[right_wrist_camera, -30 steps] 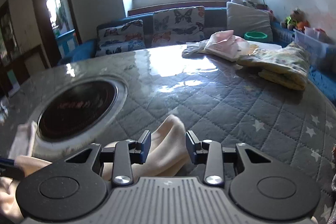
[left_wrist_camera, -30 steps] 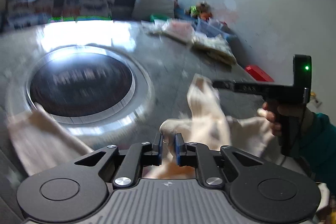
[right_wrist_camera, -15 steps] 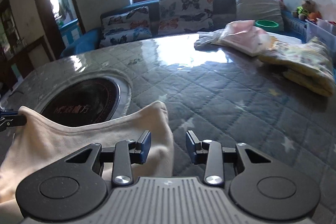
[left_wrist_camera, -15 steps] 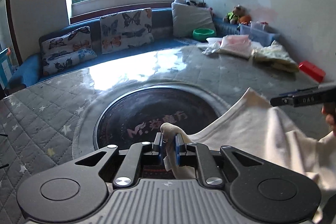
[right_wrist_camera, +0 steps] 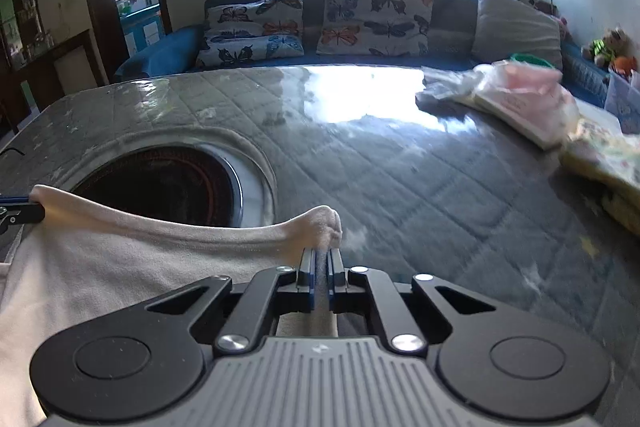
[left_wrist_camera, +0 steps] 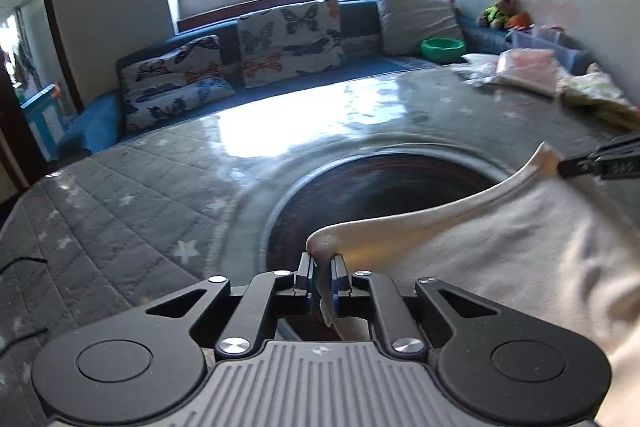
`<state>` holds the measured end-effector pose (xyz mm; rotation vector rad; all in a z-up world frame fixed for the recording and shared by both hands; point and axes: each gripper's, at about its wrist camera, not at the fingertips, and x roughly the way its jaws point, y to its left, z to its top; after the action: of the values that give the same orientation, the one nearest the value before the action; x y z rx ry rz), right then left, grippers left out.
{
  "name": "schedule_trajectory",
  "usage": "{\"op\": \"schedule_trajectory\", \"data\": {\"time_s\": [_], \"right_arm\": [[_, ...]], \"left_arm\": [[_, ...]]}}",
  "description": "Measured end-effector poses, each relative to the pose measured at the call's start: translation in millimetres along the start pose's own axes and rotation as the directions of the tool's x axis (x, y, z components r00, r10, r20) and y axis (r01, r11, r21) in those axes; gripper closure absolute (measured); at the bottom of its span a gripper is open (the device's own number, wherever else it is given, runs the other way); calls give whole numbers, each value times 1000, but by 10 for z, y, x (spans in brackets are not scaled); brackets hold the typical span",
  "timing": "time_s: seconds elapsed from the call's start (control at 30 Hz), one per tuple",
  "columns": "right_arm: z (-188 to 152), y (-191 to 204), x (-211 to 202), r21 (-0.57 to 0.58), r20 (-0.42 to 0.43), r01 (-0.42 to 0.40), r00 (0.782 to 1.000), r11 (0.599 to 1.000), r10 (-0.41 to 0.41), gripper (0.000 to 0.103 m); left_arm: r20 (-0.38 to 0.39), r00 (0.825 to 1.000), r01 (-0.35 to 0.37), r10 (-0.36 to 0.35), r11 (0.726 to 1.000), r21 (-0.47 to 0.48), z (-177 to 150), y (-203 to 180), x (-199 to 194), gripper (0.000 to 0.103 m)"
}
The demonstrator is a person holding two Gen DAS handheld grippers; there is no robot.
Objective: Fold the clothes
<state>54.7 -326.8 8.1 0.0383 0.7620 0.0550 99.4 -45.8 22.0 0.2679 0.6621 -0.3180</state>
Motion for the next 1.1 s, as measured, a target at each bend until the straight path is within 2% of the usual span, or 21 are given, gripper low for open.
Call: {"op": "schedule_trajectory", "data": {"time_s": [0.17, 0.3, 0.4, 0.47, 0.57, 0.6, 0.63, 0.67, 0.8, 0.93, 1.03, 1.1], "right_arm": [[268, 107, 132, -12, 62, 15, 998, 1000, -14, 99], [363, 140, 174, -29, 62, -8, 998, 1000, 9, 95], [302, 188, 73, -80, 46, -51, 997, 995, 55, 91], [207, 220, -38, -112, 30, -80, 996, 990, 84, 86], [29, 273, -239, -157, 0, -125, 992, 980, 127, 81], [-14, 280, -292, -164, -5, -135, 991, 977, 136, 80], [-88, 278, -386, -170, -8, -145, 989, 975, 146, 76], [-144, 279, -460, -172, -10, -152, 988, 973, 153, 70], [-452, 296, -816, -204, -20, -190, 982, 960, 190, 62], [-754, 372, -1065, -246, -30, -197, 980, 949, 196, 53], [-935, 435, -1218, -265, -25, -191, 981, 945, 192, 51], [-1000, 439, -1305, -253, -12, -183, 982, 950, 186, 48]], "left_arm": [[4, 996, -91, 91, 996, -23, 150, 178, 226, 95], [-28, 995, -92, 91, 994, -59, 186, 298, 387, 94], [-41, 996, -76, 73, 993, -88, 173, 379, 420, 91], [-42, 996, -84, 80, 991, -100, 149, 412, 357, 82], [-26, 998, -57, 54, 987, -151, 96, 541, 157, 76], [-20, 999, -54, 51, 985, -166, 75, 596, 78, 71], [-17, 999, -51, 49, 984, -171, 32, 635, -1, 69], [-15, 999, -49, 47, 984, -172, -19, 664, -78, 68], [-16, 1000, -24, 22, 992, -127, -284, 679, -351, 66], [-64, 998, -35, 30, 996, -86, -488, 577, -366, 66], [-71, 997, -42, 34, 993, -109, -538, 575, -343, 54], [-71, 997, -42, 34, 992, -119, -565, 573, -333, 53]]}}
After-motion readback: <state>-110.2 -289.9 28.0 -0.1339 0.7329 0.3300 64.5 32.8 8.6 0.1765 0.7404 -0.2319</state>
